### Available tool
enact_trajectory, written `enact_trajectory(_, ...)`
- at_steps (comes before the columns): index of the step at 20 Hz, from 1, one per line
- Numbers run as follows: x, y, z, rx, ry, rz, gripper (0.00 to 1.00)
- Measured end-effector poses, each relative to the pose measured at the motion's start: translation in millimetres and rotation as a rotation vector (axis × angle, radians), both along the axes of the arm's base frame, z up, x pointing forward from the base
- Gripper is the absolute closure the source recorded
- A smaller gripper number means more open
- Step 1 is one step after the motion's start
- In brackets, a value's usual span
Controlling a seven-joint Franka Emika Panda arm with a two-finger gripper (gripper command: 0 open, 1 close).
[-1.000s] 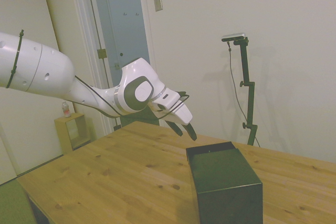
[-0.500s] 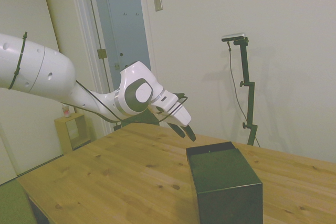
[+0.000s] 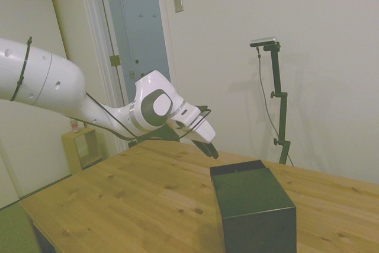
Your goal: Close the top drawer
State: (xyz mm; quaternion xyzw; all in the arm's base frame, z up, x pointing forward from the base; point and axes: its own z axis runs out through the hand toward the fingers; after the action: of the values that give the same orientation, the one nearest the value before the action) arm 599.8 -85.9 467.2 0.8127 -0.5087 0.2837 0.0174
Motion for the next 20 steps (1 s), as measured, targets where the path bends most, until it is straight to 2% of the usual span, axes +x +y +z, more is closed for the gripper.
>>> enact_trajectory(9, -5, -1, -13, -0.026, -0.032, 0.010, 1.00)
enact_trajectory(14, -7, -9, -13, -0.064, -0.046, -0.015, 1.00)
enact_trajectory(20, -13, -8, -11, -0.054, -0.059, -0.042, 1.00)
